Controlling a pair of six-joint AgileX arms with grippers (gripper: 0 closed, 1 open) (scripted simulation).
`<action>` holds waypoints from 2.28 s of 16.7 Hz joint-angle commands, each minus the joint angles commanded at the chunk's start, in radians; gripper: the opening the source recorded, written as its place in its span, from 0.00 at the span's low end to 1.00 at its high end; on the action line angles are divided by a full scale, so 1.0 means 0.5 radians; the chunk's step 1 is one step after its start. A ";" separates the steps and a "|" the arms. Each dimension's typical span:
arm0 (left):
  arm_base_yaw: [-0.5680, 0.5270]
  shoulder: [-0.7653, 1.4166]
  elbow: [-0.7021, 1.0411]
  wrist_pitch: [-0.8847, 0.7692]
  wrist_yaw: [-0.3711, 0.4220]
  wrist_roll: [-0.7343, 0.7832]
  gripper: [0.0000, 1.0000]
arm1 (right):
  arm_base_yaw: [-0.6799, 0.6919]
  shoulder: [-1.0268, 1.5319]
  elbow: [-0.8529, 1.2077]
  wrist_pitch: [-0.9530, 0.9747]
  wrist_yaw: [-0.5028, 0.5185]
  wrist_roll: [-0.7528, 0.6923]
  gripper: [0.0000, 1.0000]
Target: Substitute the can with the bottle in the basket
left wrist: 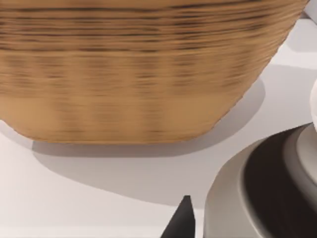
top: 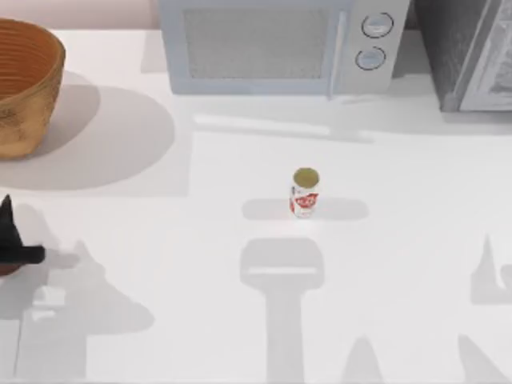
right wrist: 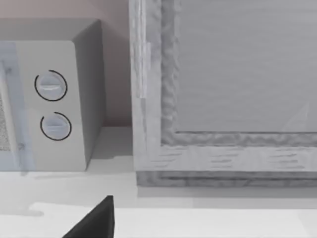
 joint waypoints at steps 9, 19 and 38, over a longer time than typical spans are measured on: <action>-0.008 0.001 0.002 -0.020 0.012 0.001 0.00 | 0.000 0.000 0.000 0.000 0.000 0.000 1.00; -0.359 -0.552 0.590 -1.120 0.555 0.120 0.00 | 0.000 0.000 0.000 0.000 0.000 0.000 1.00; 0.162 -0.782 2.222 -3.013 0.164 0.052 0.00 | 0.000 0.000 0.000 0.000 0.000 0.000 1.00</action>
